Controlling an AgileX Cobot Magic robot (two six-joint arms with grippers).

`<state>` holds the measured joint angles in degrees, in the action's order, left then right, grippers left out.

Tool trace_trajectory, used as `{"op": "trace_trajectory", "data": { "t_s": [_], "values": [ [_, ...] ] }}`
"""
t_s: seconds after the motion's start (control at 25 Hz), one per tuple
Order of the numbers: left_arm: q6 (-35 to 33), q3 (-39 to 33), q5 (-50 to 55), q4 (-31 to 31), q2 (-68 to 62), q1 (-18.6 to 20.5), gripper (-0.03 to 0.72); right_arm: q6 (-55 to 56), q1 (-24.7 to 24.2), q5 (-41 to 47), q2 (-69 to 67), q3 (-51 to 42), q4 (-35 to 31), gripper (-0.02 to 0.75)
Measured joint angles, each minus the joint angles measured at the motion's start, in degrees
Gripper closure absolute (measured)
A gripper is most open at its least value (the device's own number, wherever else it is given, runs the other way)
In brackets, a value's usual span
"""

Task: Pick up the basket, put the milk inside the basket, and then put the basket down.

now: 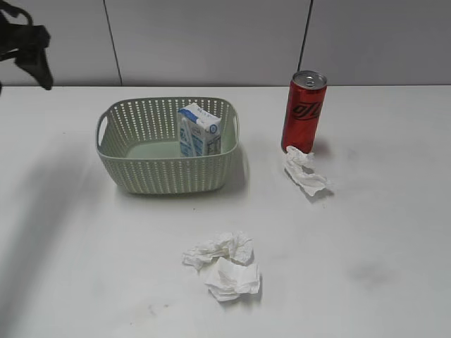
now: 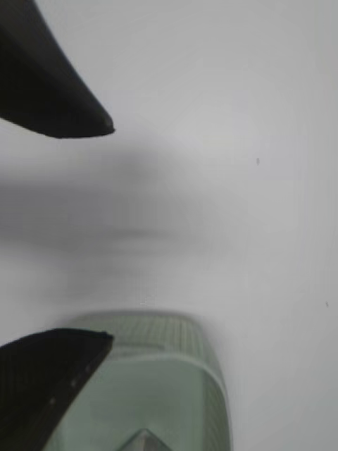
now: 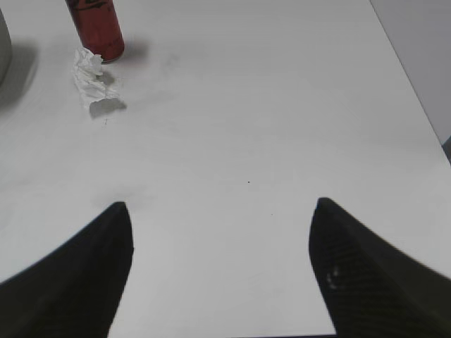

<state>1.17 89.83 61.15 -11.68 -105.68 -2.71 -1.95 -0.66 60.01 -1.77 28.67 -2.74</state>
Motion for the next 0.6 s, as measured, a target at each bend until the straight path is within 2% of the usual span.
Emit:
{"op": "trace_trajectory", "data": {
  "t_s": [0.16,0.28,0.44,0.6],
  "values": [
    [-3.0,0.0,6.2,5.0,0.7,4.6,0.064,0.0,0.0,0.0,0.0,0.0,0.0,0.147],
    [-4.7,0.0,8.2,7.0,1.1,6.6,0.071,0.0,0.0,0.0,0.0,0.0,0.0,0.147],
    [-6.1,-2.1,8.3,6.8,4.1,7.3,0.077,0.0,0.0,0.0,0.0,0.0,0.0,0.148],
    [-7.4,-9.0,8.3,5.7,12.0,7.2,0.085,0.0,0.0,0.0,0.0,0.0,0.0,0.148]
  ]
}}
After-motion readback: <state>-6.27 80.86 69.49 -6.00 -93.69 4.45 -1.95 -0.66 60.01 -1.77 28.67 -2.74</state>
